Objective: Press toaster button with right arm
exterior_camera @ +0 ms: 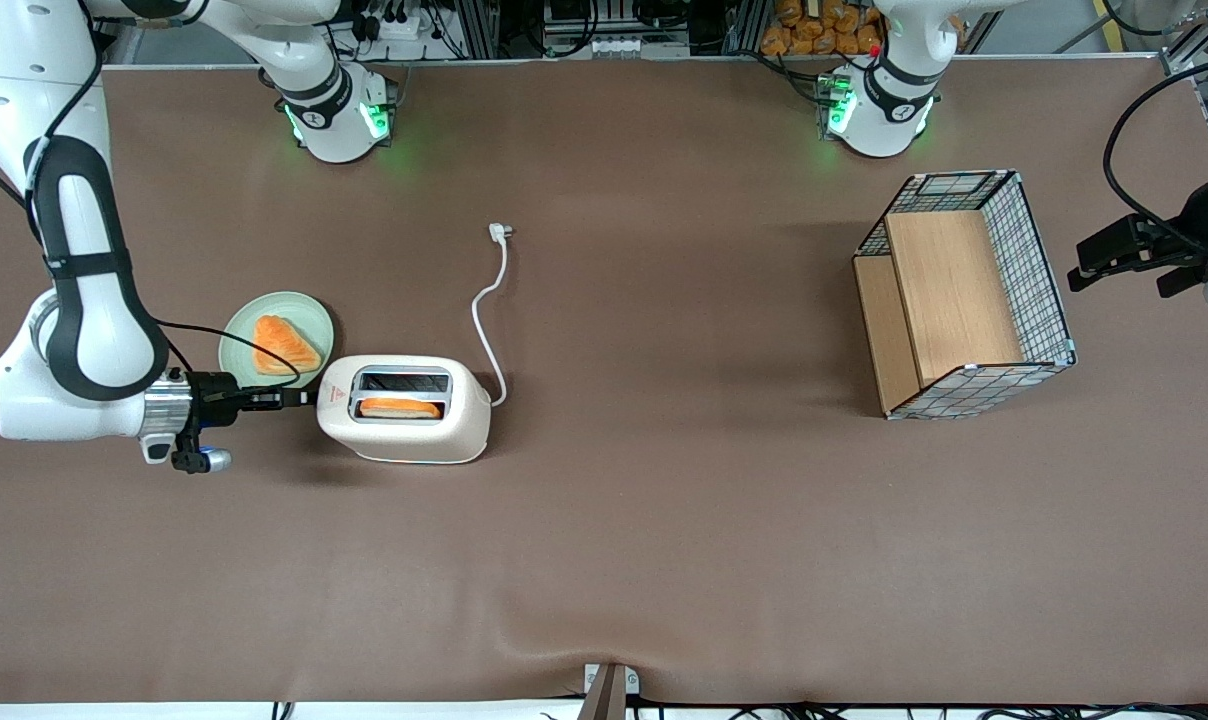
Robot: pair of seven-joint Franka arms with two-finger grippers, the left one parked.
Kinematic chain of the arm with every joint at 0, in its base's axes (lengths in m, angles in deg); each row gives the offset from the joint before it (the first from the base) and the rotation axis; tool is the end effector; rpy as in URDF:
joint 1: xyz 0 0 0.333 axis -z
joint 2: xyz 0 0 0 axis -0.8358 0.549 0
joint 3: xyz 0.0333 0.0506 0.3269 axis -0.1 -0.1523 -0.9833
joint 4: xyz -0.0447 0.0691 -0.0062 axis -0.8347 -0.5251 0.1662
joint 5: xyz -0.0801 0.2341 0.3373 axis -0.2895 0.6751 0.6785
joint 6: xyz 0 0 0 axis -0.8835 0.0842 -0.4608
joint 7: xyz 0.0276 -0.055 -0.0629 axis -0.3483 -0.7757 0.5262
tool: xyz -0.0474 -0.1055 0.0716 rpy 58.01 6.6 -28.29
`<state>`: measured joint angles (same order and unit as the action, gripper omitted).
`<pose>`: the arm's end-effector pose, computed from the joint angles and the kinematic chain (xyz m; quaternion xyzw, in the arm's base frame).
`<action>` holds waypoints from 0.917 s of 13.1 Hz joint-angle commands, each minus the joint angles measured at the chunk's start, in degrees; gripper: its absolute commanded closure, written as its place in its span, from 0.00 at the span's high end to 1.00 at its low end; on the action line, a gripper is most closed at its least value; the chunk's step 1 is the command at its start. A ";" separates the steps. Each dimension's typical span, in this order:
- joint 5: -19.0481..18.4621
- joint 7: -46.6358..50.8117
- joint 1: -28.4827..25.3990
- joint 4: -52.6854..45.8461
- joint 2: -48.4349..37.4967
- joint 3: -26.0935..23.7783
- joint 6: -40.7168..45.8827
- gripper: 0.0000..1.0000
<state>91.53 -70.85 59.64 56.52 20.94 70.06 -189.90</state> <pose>0.6487 -0.0071 0.2290 -0.9343 0.0365 0.1368 0.3272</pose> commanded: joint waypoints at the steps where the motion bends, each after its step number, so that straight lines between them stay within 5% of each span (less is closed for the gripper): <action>1: 1.97 -2.13 1.37 -0.44 1.43 -0.71 -0.13 0.00; 12: 7.16 -9.25 1.99 -0.44 6.79 -0.71 -2.76 0.00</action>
<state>97.18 -78.04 61.35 56.44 24.89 70.20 -189.73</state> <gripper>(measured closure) 0.991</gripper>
